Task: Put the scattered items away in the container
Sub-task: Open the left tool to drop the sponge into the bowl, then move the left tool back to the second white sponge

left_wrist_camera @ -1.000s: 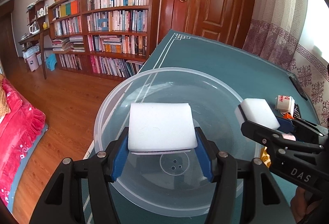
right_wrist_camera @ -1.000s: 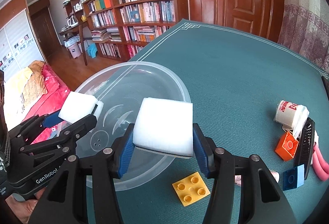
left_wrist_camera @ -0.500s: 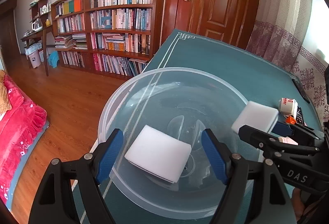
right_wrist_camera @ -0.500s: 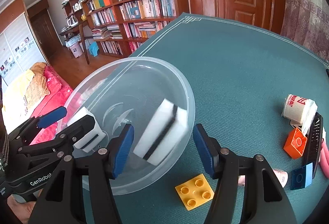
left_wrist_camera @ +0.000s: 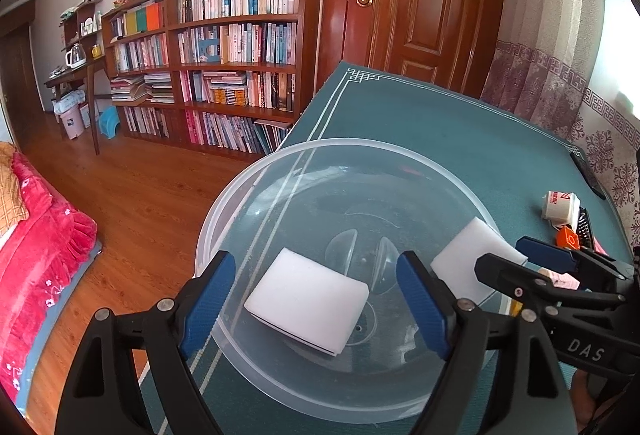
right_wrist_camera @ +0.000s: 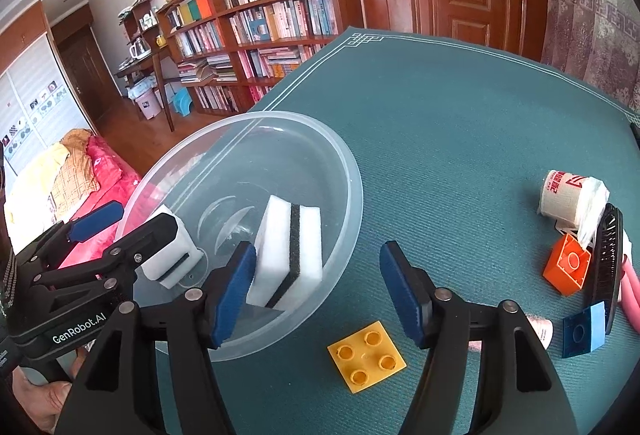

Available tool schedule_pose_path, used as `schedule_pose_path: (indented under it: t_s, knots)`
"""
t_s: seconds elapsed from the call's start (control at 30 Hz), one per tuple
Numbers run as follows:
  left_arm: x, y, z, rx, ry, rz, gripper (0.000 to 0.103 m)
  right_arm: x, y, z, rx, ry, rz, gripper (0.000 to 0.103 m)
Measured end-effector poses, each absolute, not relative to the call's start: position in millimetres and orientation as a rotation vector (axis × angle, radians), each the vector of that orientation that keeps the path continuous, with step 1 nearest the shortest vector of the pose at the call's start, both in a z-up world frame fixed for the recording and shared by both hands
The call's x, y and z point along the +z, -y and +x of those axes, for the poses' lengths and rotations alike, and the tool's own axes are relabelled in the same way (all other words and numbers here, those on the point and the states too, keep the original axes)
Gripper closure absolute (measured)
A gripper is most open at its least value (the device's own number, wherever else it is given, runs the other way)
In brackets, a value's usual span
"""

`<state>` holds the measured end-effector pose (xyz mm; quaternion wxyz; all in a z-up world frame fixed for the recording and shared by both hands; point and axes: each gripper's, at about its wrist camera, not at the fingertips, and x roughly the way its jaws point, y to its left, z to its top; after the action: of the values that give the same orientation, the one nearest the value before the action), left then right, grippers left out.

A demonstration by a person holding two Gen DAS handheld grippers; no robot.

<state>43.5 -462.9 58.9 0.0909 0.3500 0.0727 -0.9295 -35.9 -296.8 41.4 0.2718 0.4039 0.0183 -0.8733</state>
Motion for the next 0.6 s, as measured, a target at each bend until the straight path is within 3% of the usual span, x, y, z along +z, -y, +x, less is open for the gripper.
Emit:
schedule_pose_path:
  t_s: [0.6]
  knots:
    - [68,447,49,-2.752,-0.135,1.013,0.017,45,281,-16,-2.355,-0.027,1.053,0.034]
